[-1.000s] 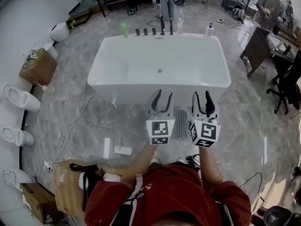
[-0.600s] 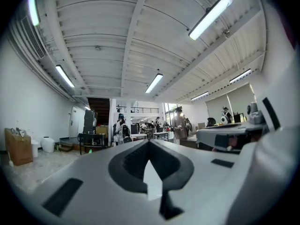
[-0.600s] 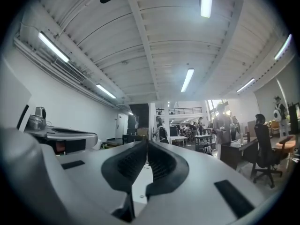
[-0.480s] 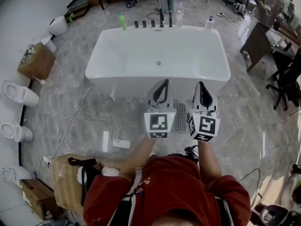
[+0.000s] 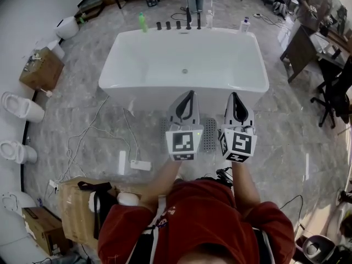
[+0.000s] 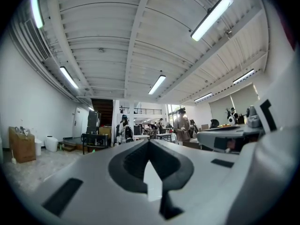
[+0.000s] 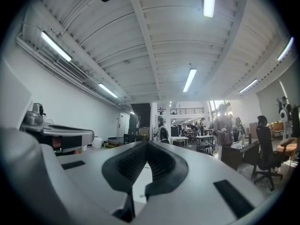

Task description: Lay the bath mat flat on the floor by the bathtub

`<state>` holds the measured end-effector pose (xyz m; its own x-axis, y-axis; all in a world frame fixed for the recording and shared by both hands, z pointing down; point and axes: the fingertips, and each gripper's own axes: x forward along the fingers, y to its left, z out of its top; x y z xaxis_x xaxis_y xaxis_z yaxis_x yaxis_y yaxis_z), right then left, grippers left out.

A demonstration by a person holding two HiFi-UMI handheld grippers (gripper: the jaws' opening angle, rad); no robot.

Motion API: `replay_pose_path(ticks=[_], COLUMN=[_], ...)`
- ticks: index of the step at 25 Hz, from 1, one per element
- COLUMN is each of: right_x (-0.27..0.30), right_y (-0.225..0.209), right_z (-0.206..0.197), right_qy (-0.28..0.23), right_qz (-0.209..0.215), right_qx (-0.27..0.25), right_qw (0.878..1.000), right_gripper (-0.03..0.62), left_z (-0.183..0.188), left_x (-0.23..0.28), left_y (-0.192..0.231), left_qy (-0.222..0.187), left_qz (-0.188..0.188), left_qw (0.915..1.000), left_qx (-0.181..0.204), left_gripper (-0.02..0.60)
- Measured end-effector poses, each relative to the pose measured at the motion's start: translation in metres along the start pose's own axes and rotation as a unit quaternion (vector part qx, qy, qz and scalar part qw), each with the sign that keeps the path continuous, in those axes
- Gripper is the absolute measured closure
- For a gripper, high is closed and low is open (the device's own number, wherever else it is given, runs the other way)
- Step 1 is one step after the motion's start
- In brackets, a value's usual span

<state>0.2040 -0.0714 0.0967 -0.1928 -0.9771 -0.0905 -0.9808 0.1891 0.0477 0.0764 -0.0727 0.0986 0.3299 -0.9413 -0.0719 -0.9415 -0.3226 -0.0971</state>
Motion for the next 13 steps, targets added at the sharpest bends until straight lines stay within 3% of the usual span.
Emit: replay_pose_path(ticks=[13], right_x=[-0.004], right_y=[-0.016], right_z=[-0.008], right_qy=[0.012], right_qz=[-0.014], right_qx=[0.006], right_qw=[1.000], right_gripper=[0.582], left_z=[-0.003], left_x=[0.001], left_y=[-0.002], left_qy=[0.002], left_qz=[0.004], left_qw=[0.9999], left_qx=[-0.015], left_gripper=[0.568])
